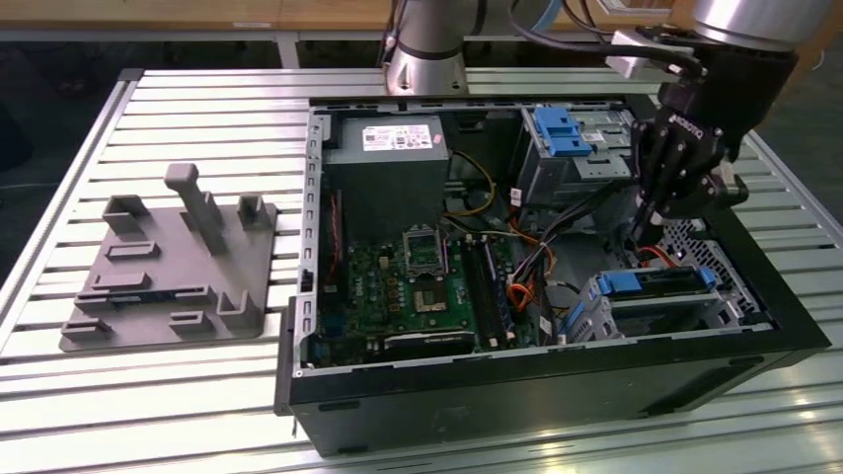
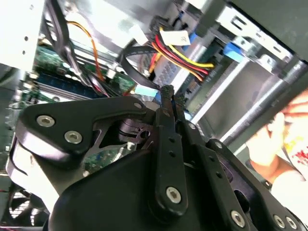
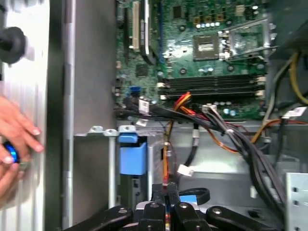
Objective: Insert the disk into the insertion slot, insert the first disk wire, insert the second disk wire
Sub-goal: 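Insert the second disk wire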
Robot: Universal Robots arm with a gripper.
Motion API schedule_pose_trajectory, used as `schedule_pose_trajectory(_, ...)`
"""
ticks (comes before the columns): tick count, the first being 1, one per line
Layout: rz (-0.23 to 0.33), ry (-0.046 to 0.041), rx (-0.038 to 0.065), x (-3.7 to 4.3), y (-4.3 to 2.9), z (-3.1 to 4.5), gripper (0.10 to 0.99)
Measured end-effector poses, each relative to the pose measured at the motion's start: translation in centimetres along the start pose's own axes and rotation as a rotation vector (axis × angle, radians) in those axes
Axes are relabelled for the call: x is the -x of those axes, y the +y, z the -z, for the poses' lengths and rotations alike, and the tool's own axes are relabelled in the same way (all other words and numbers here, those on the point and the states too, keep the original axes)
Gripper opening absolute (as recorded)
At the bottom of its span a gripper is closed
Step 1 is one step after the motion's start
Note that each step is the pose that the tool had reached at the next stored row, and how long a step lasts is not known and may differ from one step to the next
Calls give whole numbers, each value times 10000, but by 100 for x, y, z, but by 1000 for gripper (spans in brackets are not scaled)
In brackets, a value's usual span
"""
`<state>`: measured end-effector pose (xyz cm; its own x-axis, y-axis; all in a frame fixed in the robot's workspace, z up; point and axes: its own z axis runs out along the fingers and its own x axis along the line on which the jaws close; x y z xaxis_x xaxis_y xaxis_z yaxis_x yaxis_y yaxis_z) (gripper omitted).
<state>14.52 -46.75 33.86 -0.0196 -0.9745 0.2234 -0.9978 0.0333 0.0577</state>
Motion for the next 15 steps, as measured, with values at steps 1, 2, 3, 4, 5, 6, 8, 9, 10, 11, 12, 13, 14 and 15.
schedule_pose_trajectory(1, 4, -131, -11, -1, 0, 0, 145)
schedule_pose_trajectory(2, 4, -248, -21, -2, -1, 0, 145)
schedule_pose_trajectory(3, -2, -334, -26, -3, -2, 0, 145)
schedule_pose_trajectory(4, -18, -405, -29, -3, -2, 1, 145)
schedule_pose_trajectory(5, -36, -455, -28, -4, -3, 0, 145)
schedule_pose_trajectory(6, -61, -481, -24, -6, -4, 0, 145)
schedule_pose_trajectory(8, -122, -497, -11, -15, -6, 2, 145)
schedule_pose_trajectory(9, -129, -498, -7, -20, -13, 2, 145)
schedule_pose_trajectory(10, -128, -499, 2, -25, -27, 3, 145)
schedule_pose_trajectory(11, -125, -500, 18, -30, -45, 3, 145)
schedule_pose_trajectory(12, -122, -507, 33, -34, -60, 3, 145)
schedule_pose_trajectory(13, -120, -527, 41, -37, -70, 3, 145)
schedule_pose_trajectory(14, -119, -562, 46, -38, -78, 3, 145)
schedule_pose_trajectory(15, -119, -608, 51, -41, -82, 3, 145)
